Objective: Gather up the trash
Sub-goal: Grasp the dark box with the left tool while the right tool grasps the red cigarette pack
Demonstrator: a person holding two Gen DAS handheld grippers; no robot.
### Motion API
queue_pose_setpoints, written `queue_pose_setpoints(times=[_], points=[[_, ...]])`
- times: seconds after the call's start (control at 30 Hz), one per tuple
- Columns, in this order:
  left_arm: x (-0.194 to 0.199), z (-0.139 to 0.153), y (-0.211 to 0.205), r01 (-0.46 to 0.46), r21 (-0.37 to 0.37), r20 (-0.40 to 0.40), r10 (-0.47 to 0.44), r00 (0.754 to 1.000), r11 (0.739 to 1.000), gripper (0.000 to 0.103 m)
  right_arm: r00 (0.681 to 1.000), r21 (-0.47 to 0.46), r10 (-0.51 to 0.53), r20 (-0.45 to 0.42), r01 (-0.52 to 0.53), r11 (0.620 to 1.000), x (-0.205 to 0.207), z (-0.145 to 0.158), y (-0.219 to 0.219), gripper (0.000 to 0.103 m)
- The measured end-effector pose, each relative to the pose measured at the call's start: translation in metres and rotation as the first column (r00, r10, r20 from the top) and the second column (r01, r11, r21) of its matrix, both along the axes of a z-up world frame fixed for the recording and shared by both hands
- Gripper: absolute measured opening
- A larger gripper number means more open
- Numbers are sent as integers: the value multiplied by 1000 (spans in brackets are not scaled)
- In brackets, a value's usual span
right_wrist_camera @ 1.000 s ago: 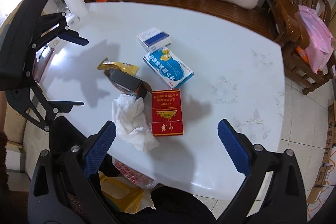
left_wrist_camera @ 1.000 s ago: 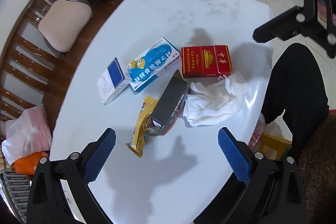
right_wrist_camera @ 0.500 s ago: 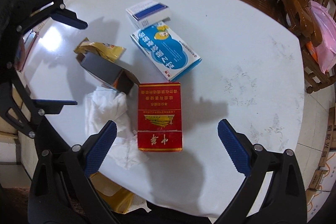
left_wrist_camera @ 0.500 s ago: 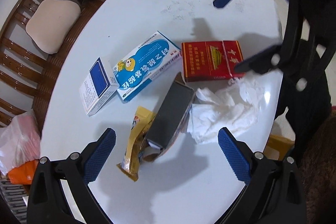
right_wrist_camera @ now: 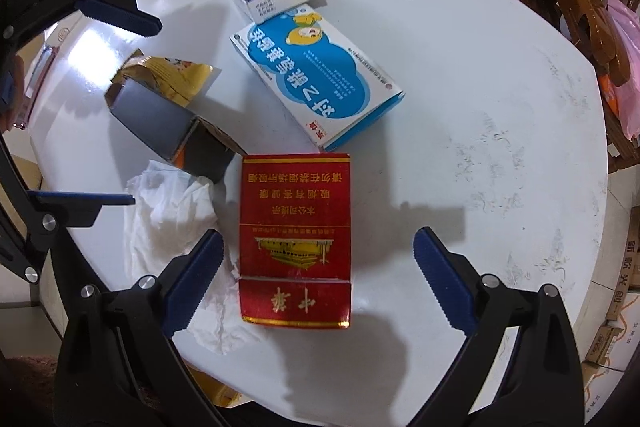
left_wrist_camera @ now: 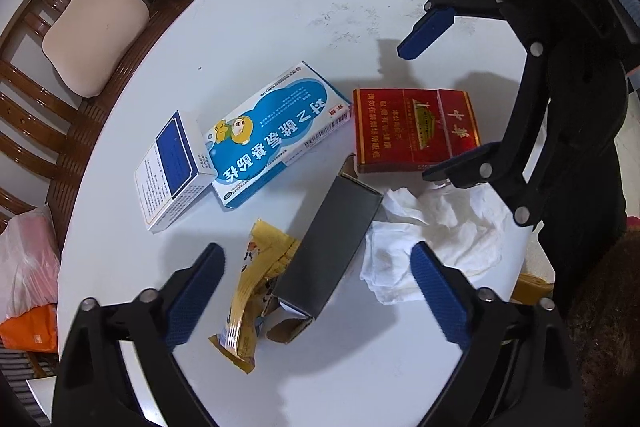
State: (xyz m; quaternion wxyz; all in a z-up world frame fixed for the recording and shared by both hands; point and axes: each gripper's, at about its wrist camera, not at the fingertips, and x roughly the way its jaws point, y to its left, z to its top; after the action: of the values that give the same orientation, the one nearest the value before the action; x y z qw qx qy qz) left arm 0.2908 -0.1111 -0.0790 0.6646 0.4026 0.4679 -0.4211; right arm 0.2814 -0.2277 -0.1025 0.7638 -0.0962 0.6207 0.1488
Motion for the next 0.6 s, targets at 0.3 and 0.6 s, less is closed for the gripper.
queue_pose_setpoints(times=[0.3,0.6], points=[[22,-10,3,-100,-16,-93,98,991,995,61,1000,-25,13,-7,-14,1000,4,-8,1,73],[18,-13,0,-97,-6,-61,97,993,995,51,1000,-32,18,2,-18,999,3,-5,9,59]])
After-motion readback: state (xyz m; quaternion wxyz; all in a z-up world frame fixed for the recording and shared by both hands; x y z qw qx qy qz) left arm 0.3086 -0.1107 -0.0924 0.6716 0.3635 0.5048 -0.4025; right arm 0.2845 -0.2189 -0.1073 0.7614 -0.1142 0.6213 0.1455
